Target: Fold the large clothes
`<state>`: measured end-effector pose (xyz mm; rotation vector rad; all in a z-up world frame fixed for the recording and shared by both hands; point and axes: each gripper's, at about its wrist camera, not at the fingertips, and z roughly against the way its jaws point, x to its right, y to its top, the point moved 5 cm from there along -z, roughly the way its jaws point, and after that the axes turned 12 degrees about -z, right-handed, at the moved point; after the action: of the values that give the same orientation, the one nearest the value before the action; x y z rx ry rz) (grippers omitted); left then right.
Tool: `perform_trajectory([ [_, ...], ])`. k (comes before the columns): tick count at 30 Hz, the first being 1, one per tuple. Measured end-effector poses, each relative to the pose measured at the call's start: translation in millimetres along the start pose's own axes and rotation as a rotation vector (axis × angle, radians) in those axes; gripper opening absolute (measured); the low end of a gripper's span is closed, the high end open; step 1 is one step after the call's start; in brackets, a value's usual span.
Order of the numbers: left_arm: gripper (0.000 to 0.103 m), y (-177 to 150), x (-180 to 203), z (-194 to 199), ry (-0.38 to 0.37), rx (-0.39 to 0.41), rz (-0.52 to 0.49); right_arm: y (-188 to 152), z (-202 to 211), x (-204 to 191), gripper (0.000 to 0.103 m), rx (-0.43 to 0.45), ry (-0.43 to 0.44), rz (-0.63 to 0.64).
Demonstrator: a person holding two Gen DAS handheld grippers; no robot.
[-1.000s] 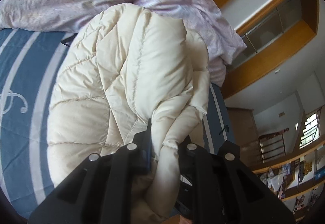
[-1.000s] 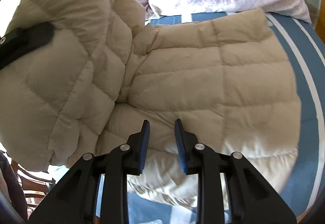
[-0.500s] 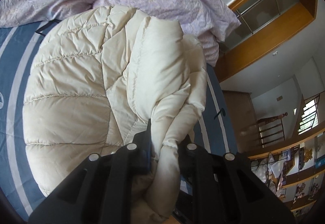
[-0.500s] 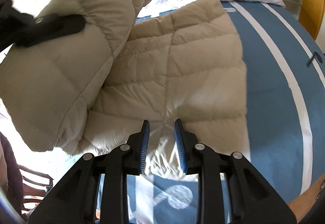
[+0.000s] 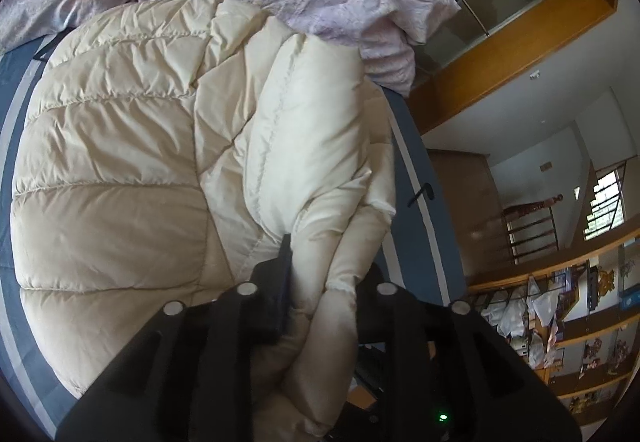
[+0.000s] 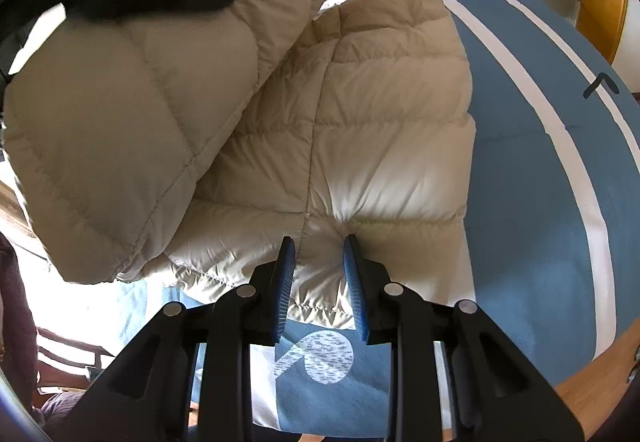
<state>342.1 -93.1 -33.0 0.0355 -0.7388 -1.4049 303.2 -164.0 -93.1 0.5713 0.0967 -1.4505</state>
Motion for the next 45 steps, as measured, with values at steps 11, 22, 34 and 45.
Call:
perform_trajectory([
  [11, 0.051, 10, -9, 44, 0.020, 0.075, -0.008, 8, -8, 4, 0.027, -0.002, -0.001, -0.014],
  [22, 0.052, -5, -56, 77, 0.154, 0.109, 0.012, 6, -10, 6, 0.027, 0.001, -0.002, -0.022],
  [34, 0.052, -22, -94, 72, 0.226, 0.078, 0.042, 6, -13, 5, 0.027, -0.002, -0.010, -0.041],
  [45, 0.051, -28, -95, 48, 0.229, 0.037, 0.037, 6, -13, 7, 0.027, 0.000, -0.003, -0.050],
])
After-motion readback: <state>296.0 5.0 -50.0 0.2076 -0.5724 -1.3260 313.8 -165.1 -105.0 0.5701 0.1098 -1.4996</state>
